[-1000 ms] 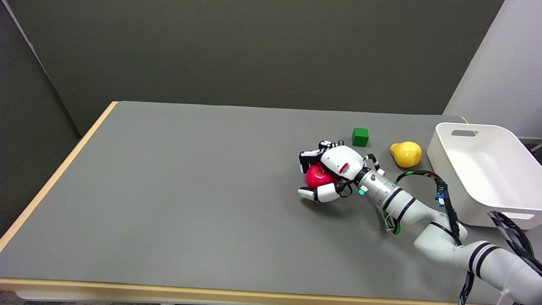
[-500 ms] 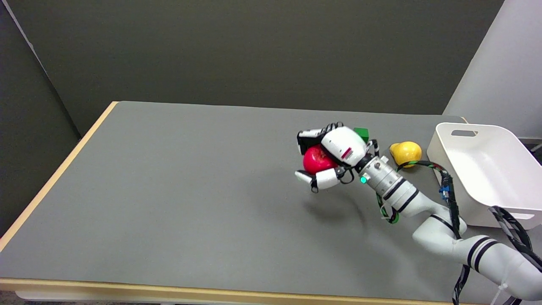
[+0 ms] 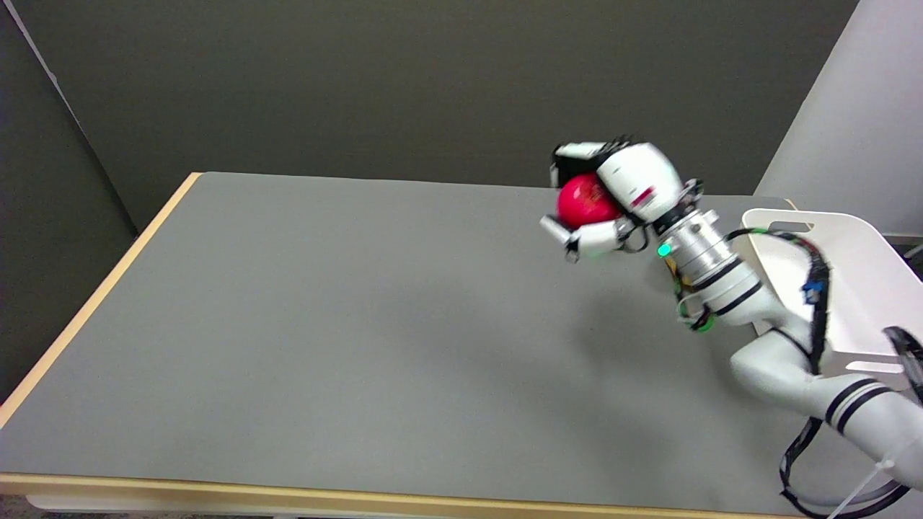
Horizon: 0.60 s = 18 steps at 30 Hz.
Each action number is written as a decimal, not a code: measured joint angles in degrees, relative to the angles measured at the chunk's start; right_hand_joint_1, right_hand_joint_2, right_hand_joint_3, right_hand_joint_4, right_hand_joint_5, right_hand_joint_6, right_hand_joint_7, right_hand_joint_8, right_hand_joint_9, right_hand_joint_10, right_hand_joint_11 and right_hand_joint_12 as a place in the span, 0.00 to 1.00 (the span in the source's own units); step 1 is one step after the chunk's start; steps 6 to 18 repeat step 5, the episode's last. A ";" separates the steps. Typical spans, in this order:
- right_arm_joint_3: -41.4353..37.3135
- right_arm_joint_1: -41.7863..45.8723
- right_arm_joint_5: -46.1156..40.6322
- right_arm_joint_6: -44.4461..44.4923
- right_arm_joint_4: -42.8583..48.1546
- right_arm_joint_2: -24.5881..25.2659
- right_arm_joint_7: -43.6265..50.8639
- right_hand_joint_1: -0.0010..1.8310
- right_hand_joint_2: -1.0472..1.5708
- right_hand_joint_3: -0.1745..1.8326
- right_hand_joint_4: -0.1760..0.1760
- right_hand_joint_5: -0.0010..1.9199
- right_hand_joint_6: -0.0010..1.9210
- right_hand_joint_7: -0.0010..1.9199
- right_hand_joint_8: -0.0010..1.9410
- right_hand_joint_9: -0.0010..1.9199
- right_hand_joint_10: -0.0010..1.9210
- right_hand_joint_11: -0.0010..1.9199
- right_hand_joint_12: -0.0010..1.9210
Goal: Pick up the red apple.
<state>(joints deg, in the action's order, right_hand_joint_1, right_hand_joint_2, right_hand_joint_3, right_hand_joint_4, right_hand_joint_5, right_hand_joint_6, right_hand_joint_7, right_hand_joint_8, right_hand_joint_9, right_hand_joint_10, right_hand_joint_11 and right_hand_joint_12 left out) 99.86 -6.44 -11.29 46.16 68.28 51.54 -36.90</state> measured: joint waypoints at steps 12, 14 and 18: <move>-5.27 0.73 -1.94 -1.09 1.21 -2.20 1.32 0.59 0.65 0.55 0.62 0.54 1.00 0.56 1.00 0.67 1.00 0.58 1.00; -5.27 0.73 -1.94 -1.09 1.21 -2.20 1.32 0.59 0.65 0.55 0.62 0.54 1.00 0.56 1.00 0.67 1.00 0.58 1.00; -5.27 0.73 -1.94 -1.09 1.21 -2.20 1.32 0.59 0.65 0.55 0.62 0.54 1.00 0.56 1.00 0.67 1.00 0.58 1.00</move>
